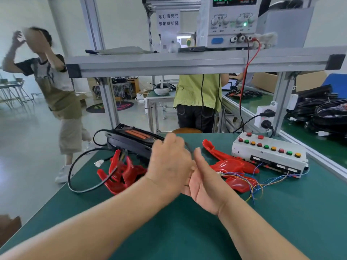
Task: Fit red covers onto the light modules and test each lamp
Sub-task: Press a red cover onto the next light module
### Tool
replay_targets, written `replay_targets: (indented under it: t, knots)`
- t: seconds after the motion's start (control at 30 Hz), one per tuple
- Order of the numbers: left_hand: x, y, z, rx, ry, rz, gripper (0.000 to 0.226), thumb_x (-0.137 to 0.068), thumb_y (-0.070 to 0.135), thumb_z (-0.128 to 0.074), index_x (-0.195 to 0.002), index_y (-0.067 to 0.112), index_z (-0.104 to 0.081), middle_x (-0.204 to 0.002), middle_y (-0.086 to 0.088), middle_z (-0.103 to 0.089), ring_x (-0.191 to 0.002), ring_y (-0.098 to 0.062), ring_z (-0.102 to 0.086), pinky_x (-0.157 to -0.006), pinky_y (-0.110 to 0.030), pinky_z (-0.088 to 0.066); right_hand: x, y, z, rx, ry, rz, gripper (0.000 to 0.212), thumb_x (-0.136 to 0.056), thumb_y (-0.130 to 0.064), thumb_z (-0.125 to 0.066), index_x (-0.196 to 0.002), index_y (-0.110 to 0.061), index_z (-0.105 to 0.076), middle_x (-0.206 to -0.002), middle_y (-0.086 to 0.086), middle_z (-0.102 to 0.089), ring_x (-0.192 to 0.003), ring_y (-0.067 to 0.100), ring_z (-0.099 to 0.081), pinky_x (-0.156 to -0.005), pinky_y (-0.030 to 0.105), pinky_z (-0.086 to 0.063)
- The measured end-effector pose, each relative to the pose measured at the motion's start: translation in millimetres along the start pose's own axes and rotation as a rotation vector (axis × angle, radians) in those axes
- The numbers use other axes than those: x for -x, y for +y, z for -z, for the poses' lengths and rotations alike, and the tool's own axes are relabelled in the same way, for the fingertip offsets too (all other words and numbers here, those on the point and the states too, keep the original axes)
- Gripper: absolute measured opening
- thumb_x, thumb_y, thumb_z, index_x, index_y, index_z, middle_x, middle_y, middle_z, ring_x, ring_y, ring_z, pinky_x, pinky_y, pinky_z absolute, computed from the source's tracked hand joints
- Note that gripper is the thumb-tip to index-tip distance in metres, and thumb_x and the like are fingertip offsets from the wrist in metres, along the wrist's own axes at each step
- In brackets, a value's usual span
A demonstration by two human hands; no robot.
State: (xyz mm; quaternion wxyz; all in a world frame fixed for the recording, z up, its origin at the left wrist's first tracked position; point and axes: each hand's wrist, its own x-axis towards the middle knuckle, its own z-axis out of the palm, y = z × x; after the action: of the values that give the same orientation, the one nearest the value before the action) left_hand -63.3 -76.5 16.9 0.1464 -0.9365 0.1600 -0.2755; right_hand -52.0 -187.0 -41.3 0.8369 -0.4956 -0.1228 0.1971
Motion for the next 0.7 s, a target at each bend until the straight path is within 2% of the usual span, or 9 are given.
replay_targets:
  t: [0.07,0.1,0.2,0.27,0.33,0.43,0.5,0.6,0.7]
  knots:
    - [6.4,15.9,-4.5,0.051,-0.006,-0.033,0.022,-0.094,0.024,-0.049,-0.106,0.016,-0.066,-0.108,-0.004,-0.054,-0.109,-0.027,-0.045,-0.073,-0.036,-0.028,2.2,-3.6,3.8,-0.125,0.009,0.005,0.072,-0.09,-0.071,-0.04,-0.132,-0.018,-0.063,-0.128,0.007,-0.069,-0.119,0.017,-0.065,-0.084,0.03,-0.057]
    - [9.2,19.5,-4.3,0.033,0.009,-0.057,0.016,-0.087,0.028,-0.059,-0.097,0.02,-0.07,-0.099,-0.001,-0.058,-0.102,-0.024,-0.052,-0.069,-0.033,-0.033,3.4,-4.8,5.6,-0.167,0.039,-0.003,0.066,-0.091,-0.068,-0.043,-0.125,-0.017,-0.067,-0.12,0.006,-0.072,-0.111,0.017,-0.069,-0.078,0.029,-0.058]
    - [12.5,25.1,-11.0,0.086,0.045,-0.115,0.021,-0.05,0.03,-0.084,-0.065,0.023,-0.072,-0.071,0.005,-0.061,-0.072,-0.018,-0.061,-0.055,-0.026,-0.042,2.6,-6.8,11.6,-0.164,0.133,0.0,0.034,-0.087,-0.044,-0.057,-0.098,-0.019,-0.077,-0.095,0.0,-0.076,-0.089,0.013,-0.073,-0.071,0.026,-0.058]
    - [16.4,31.7,-20.9,0.129,0.083,-0.123,0.027,-0.044,0.025,-0.086,-0.067,0.022,-0.071,-0.072,0.003,-0.062,-0.071,-0.02,-0.061,-0.056,-0.028,-0.043,-0.3,-8.0,13.1,-0.097,0.199,-0.029,0.019,-0.082,-0.03,-0.061,-0.084,-0.019,-0.077,-0.088,0.001,-0.072,-0.081,0.016,-0.068,-0.072,0.028,-0.05]
    - [20.9,36.1,-26.1,0.171,0.129,-0.122,0.03,-0.052,0.03,-0.084,-0.078,0.022,-0.072,-0.08,0.003,-0.064,-0.077,-0.02,-0.061,-0.062,-0.03,-0.044,-2.8,-9.3,15.5,-0.086,0.331,-0.049,0.016,-0.09,-0.022,-0.058,-0.082,-0.018,-0.071,-0.078,0.004,-0.065,-0.068,0.017,-0.06,-0.063,0.029,-0.042]
    - [30.8,34.1,-29.7,0.349,0.199,-0.133,0.031,-0.085,0.044,-0.063,-0.106,0.021,-0.07,-0.1,0.003,-0.066,-0.093,-0.023,-0.059,-0.082,-0.036,-0.048,-2.4,-13.7,19.3,-0.139,0.434,0.012,0.033,-0.103,-0.022,-0.043,-0.095,-0.006,-0.07,-0.076,0.009,-0.071,-0.065,0.02,-0.067,-0.059,0.027,-0.052]
    - [36.8,24.0,-27.6,0.488,0.26,-0.156,0.042,-0.09,0.048,-0.054,-0.116,0.018,-0.069,-0.111,0.001,-0.067,-0.104,-0.024,-0.06,-0.094,-0.039,-0.045,-2.6,-15.8,20.9,-0.176,0.498,0.055,0.033,-0.103,-0.017,-0.04,-0.107,0.002,-0.067,-0.081,0.013,-0.07,-0.068,0.023,-0.066,-0.057,0.026,-0.053]
    - [38.0,-6.6,-24.7,0.594,0.484,-0.113,0.041,-0.092,0.041,-0.056,-0.114,0.01,-0.072,-0.112,-0.004,-0.069,-0.106,-0.023,-0.061,-0.095,-0.037,-0.043,-4.4,-18.7,23.7,-0.247,0.595,0.089,0.03,-0.103,-0.012,-0.039,-0.091,-0.004,-0.065,-0.067,0.007,-0.072,-0.062,0.019,-0.066,-0.055,0.027,-0.053]
    - [28.2,-52.0,-25.1,0.769,0.521,0.202,0.031,-0.097,0.033,-0.051,-0.107,0.012,-0.071,-0.104,-0.001,-0.068,-0.1,-0.01,-0.054,-0.096,-0.029,-0.041,-4.4,-17.7,26.7,-0.27,0.62,0.105,0.029,-0.1,-0.007,-0.04,-0.086,-0.005,-0.066,-0.066,0.007,-0.073,-0.055,0.017,-0.068,-0.054,0.026,-0.055]
